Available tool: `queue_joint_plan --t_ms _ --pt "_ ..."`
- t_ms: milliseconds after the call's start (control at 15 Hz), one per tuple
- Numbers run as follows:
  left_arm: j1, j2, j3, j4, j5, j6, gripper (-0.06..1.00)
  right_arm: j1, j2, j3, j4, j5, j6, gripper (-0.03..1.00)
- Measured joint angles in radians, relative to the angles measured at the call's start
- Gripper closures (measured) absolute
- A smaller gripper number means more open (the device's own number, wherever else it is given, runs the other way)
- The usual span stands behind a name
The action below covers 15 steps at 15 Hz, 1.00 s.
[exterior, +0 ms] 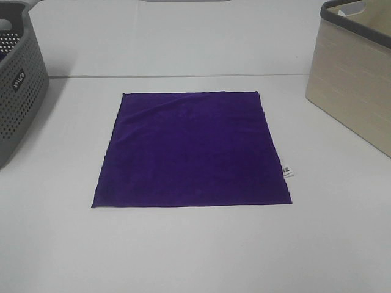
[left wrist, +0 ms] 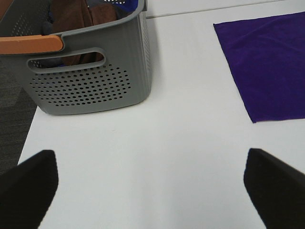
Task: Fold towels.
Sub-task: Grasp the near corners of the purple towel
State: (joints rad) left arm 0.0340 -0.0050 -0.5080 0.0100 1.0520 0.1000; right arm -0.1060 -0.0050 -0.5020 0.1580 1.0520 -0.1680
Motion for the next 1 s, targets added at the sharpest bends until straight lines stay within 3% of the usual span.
queue_joint_plan --t_ms 467,667,1000 --pt "0.0 0.0 0.0 0.0 0.0 0.0 -0.04 0.0 0.0 0.0 0.0 0.0 0.0 0.2" --pt "0.0 0.0 0.0 0.0 0.0 0.0 -0.04 0.0 0.0 0.0 -0.011 0.0 0.016 0.01" --pt "0.0 0.0 0.0 0.0 0.0 0.0 -0.04 0.0 0.0 0.0 -0.066 0.0 0.075 -0.02"
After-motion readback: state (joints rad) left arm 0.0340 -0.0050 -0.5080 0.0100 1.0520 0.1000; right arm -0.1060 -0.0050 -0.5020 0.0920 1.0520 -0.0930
